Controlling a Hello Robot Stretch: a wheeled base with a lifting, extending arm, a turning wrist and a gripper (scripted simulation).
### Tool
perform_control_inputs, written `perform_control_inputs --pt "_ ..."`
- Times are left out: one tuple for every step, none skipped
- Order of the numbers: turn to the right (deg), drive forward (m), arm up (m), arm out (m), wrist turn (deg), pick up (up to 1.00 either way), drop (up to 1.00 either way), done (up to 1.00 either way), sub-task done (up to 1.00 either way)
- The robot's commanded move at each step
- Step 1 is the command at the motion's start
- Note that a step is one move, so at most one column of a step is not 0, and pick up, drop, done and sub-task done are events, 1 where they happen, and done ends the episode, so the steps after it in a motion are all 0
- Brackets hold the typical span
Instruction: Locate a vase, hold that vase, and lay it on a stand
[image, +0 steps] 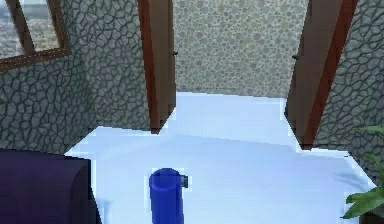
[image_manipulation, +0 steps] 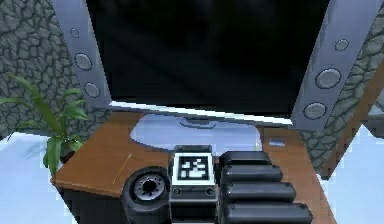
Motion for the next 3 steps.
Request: perform_control_inputs --pt "9.0 0.0 0.0 0.0 0.0 0.0 0.0 0.0 0.0" --pt "0.0 0.0 0.0 0.48 0.0 0.0 0.0 0.0 0.0" --pt "0.0 0.0 0.0 0.0 45.0 0.0 0.0 0.0 0.0"
